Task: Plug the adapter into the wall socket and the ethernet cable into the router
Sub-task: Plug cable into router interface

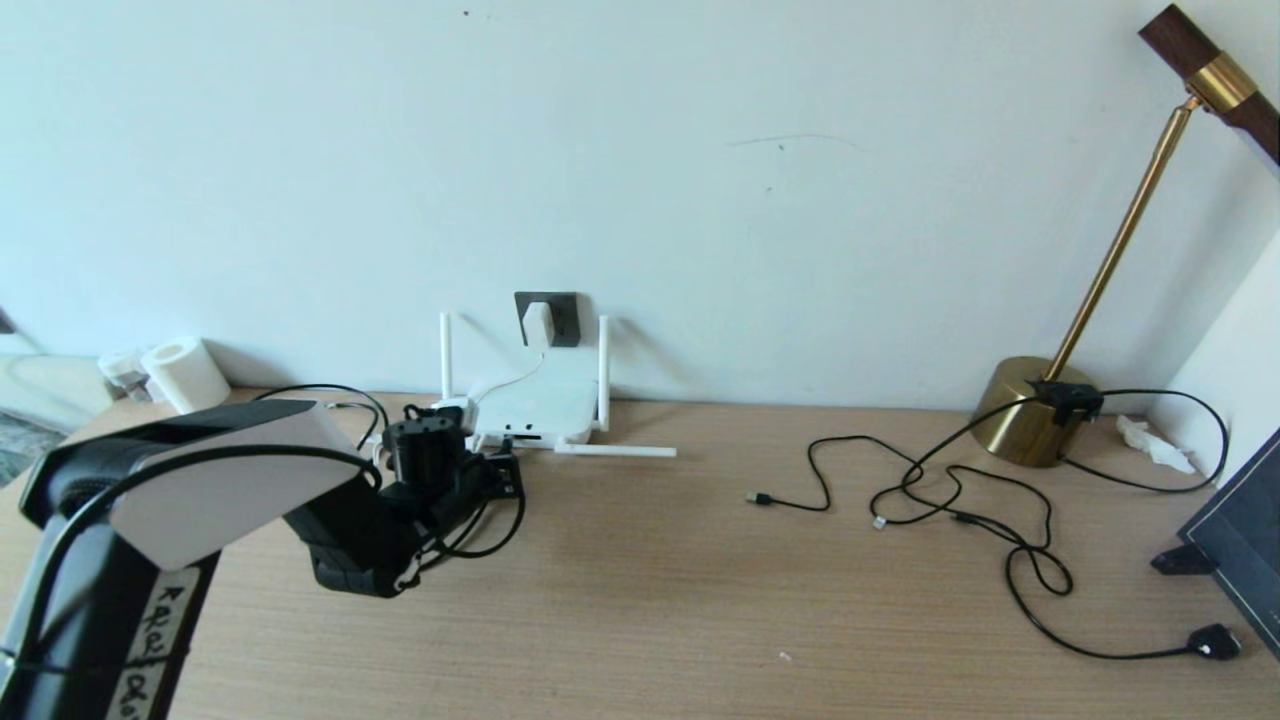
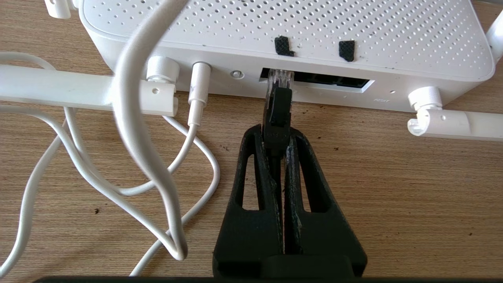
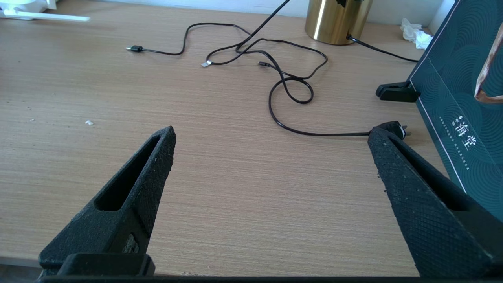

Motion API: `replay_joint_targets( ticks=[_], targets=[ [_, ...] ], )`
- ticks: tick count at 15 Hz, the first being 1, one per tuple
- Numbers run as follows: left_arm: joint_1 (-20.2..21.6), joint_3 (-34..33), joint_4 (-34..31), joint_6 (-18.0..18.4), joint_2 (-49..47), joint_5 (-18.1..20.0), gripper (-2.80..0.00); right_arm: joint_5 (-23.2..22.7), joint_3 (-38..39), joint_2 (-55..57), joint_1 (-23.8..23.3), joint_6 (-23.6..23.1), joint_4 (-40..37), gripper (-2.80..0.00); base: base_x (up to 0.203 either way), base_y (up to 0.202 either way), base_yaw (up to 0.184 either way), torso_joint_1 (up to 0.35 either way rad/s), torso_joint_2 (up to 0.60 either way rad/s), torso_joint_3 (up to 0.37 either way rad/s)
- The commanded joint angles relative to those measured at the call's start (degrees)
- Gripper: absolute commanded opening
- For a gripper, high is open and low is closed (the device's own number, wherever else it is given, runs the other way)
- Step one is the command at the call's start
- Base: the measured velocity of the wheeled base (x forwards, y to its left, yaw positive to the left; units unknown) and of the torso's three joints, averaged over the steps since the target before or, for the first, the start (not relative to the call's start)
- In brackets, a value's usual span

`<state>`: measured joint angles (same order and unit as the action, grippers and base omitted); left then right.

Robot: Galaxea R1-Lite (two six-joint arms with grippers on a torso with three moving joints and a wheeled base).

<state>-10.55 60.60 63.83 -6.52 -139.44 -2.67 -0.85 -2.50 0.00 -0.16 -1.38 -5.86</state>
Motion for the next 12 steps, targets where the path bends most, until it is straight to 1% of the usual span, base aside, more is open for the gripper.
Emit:
replay_joint_targets(
  ticks=[1,12],
  targets=[
    [0.0,0.2,0.6,-0.1,0.1,-0.1,-2.8,0.0,0.0,0.1,0.0,0.0,0.0,0.0,0.0,0.0,0.0,0.0,0.0,0.0],
    [-0.1,-1.5,0.7,-0.1,2.1,-0.1,-2.8,0.0,0.0,0.1,0.0,0.0,0.0,0.0,0.0,0.0,0.0,0.0,0.0,0.0]
  ],
)
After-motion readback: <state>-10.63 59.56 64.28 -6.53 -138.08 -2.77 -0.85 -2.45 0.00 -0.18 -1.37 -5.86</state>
